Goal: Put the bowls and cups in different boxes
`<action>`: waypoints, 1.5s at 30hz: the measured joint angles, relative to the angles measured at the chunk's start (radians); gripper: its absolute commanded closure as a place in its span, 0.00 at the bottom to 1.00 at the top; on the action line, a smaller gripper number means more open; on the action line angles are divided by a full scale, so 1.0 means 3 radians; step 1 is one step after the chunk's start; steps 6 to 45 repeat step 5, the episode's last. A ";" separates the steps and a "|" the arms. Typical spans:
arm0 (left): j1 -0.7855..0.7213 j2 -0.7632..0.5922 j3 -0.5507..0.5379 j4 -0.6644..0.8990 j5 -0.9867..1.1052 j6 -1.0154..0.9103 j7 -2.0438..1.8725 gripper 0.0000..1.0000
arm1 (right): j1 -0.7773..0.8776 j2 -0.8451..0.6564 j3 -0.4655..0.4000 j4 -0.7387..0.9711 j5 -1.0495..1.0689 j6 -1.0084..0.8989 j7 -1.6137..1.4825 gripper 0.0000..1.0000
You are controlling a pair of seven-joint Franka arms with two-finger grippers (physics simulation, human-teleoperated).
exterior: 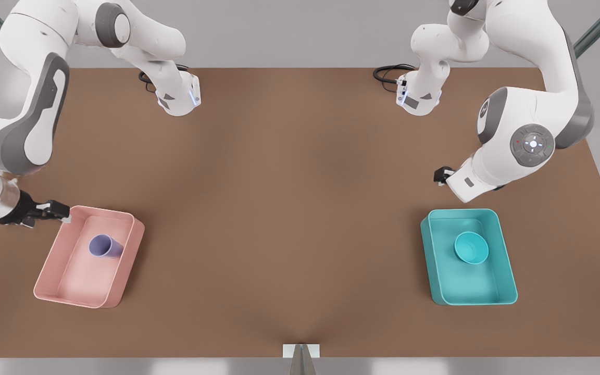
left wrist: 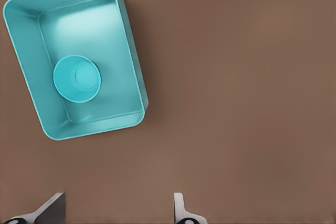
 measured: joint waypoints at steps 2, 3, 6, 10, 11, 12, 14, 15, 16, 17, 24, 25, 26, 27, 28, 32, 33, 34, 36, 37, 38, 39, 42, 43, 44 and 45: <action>0.0000 0.0001 0.0000 0.0000 0.0000 -0.0013 0.0003 0.00 | -0.0054 -0.0374 0.0202 -0.0370 -0.0105 -0.0219 0.0102 0.00; 0.0001 0.0000 0.0000 0.0000 0.0001 -0.0018 0.0004 0.00 | -0.0071 -0.0494 0.0237 -0.0529 -0.0138 -0.0272 0.0148 0.00; -0.0003 0.0000 -0.0008 0.0000 0.0002 -0.0028 0.0001 0.00 | -0.0094 -0.0589 0.0264 -0.0657 -0.0182 -0.0350 0.0235 0.00; -0.0003 0.0000 -0.0008 0.0000 0.0002 -0.0028 0.0001 0.00 | -0.0094 -0.0589 0.0264 -0.0657 -0.0182 -0.0350 0.0235 0.00; -0.0003 0.0000 -0.0008 0.0000 0.0002 -0.0028 0.0001 0.00 | -0.0094 -0.0589 0.0264 -0.0657 -0.0182 -0.0350 0.0235 0.00; -0.0003 0.0000 -0.0008 0.0000 0.0002 -0.0028 0.0001 0.00 | -0.0094 -0.0589 0.0264 -0.0657 -0.0182 -0.0350 0.0235 0.00; -0.0003 0.0000 -0.0008 0.0000 0.0002 -0.0028 0.0001 0.00 | -0.0094 -0.0589 0.0264 -0.0657 -0.0182 -0.0350 0.0235 0.00; -0.0003 0.0000 -0.0008 0.0000 0.0002 -0.0028 0.0001 0.00 | -0.0094 -0.0589 0.0264 -0.0657 -0.0182 -0.0350 0.0235 0.00; -0.0003 0.0000 -0.0008 0.0000 0.0002 -0.0028 0.0001 0.00 | -0.0094 -0.0589 0.0264 -0.0657 -0.0182 -0.0350 0.0235 0.00; -0.0003 0.0000 -0.0008 0.0000 0.0002 -0.0028 0.0001 0.00 | -0.0094 -0.0589 0.0264 -0.0657 -0.0182 -0.0350 0.0235 0.00; -0.0003 0.0000 -0.0008 0.0000 0.0002 -0.0028 0.0001 0.00 | -0.0094 -0.0589 0.0264 -0.0657 -0.0182 -0.0350 0.0235 0.00; -0.0003 0.0000 -0.0008 0.0000 0.0002 -0.0028 0.0001 0.00 | -0.0094 -0.0589 0.0264 -0.0657 -0.0182 -0.0350 0.0235 0.00; -0.0003 0.0000 -0.0008 0.0000 0.0002 -0.0028 0.0001 0.00 | -0.0094 -0.0589 0.0264 -0.0657 -0.0182 -0.0350 0.0235 0.00; -0.0003 0.0000 -0.0008 0.0000 0.0002 -0.0028 0.0001 0.00 | -0.0094 -0.0589 0.0264 -0.0657 -0.0182 -0.0350 0.0235 0.00; -0.0003 0.0000 -0.0008 0.0000 0.0002 -0.0028 0.0001 0.00 | -0.0094 -0.0589 0.0264 -0.0657 -0.0182 -0.0350 0.0235 0.00; -0.0003 0.0000 -0.0008 0.0000 0.0002 -0.0028 0.0001 0.00 | -0.0094 -0.0589 0.0264 -0.0657 -0.0182 -0.0350 0.0235 0.00; -0.0003 0.0000 -0.0008 0.0000 0.0002 -0.0028 0.0001 0.00 | -0.0094 -0.0589 0.0264 -0.0657 -0.0182 -0.0350 0.0235 0.00; -0.0003 0.0000 -0.0008 0.0000 0.0002 -0.0028 0.0001 0.00 | -0.0094 -0.0589 0.0264 -0.0657 -0.0182 -0.0350 0.0235 0.00; -0.0003 0.0000 -0.0008 0.0000 0.0002 -0.0028 0.0001 0.00 | -0.0094 -0.0589 0.0264 -0.0657 -0.0182 -0.0350 0.0235 0.00; -0.0003 0.0000 -0.0008 0.0000 0.0002 -0.0028 0.0001 0.00 | -0.0094 -0.0589 0.0264 -0.0657 -0.0182 -0.0350 0.0235 0.00; -0.0003 0.0000 -0.0008 0.0000 0.0002 -0.0028 0.0001 0.00 | -0.0094 -0.0589 0.0264 -0.0657 -0.0182 -0.0350 0.0235 0.00; -0.0003 0.0000 -0.0008 0.0000 0.0002 -0.0028 0.0001 0.00 | -0.0094 -0.0589 0.0264 -0.0657 -0.0182 -0.0350 0.0235 0.00; -0.0003 0.0000 -0.0008 0.0000 0.0002 -0.0028 0.0001 0.00 | -0.0094 -0.0589 0.0264 -0.0657 -0.0182 -0.0350 0.0235 0.00; -0.0003 0.0000 -0.0008 0.0000 0.0002 -0.0028 0.0001 0.00 | -0.0094 -0.0589 0.0264 -0.0657 -0.0182 -0.0350 0.0235 0.00; -0.0003 0.0000 -0.0008 0.0000 0.0002 -0.0028 0.0001 0.00 | -0.0094 -0.0589 0.0264 -0.0657 -0.0182 -0.0350 0.0235 0.00; -0.0003 0.0000 -0.0008 0.0000 0.0002 -0.0028 0.0001 0.00 | -0.0094 -0.0589 0.0264 -0.0657 -0.0182 -0.0350 0.0235 0.00</action>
